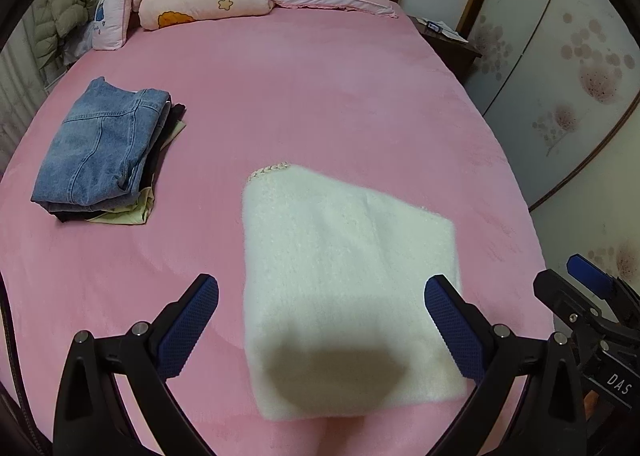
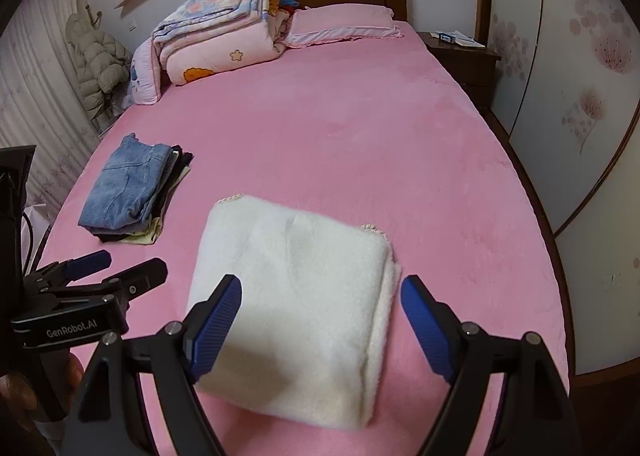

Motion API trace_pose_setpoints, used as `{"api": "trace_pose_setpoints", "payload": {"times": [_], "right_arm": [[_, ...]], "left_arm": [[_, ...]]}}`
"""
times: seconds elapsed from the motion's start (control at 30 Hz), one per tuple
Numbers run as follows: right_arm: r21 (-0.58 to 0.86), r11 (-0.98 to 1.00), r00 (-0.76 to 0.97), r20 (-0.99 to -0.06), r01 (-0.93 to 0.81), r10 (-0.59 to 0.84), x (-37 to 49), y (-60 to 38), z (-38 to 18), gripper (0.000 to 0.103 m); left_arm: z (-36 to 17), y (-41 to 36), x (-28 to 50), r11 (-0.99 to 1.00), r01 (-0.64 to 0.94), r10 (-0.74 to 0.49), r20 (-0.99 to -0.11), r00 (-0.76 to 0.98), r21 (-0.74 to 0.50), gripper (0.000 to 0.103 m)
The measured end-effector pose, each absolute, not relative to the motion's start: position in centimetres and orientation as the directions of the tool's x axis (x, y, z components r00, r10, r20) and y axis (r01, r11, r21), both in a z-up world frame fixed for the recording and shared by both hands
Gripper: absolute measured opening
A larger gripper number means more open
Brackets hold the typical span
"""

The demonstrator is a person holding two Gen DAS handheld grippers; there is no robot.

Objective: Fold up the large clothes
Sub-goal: 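Move both tools to the sides of the folded cardigan bundle, then grip the bundle between both tools and lift it off the bed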

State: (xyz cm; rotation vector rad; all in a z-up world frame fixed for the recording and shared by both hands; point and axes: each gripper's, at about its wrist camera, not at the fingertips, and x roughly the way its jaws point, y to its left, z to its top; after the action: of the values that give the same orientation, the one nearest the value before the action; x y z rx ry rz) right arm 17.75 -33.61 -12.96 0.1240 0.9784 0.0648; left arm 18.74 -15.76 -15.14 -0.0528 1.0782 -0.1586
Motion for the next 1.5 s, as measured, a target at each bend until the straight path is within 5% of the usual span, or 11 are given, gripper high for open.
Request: {"api": "trace_pose_setpoints", "payload": {"times": [0.23, 1.07, 1.5], "right_arm": [[0.155, 0.988, 0.526, -0.842, 0.016, 0.123, 19.3, -34.7, -15.2, 0.095], [0.247, 0.963, 0.292, -0.934, 0.106, 0.207, 21.3, -38.7, -29.4, 0.096], [0.577, 0.799, 0.171, -0.816, 0.172, 0.552, 22.4, -41.1, -37.2, 0.096]], "left_arm": [[-17.9, -15.7, 20.6, 0.989, 0.094, -0.145, -0.896, 0.42, -0.116, 0.102], [-32.8, -13.7, 23.9, 0.981, 0.034, -0.195, -0.965, 0.175, -0.192, 0.102], [-35.0, -11.1, 24.6, 0.934, 0.148, -0.344, -0.929, 0.14, -0.324, 0.103]]}}
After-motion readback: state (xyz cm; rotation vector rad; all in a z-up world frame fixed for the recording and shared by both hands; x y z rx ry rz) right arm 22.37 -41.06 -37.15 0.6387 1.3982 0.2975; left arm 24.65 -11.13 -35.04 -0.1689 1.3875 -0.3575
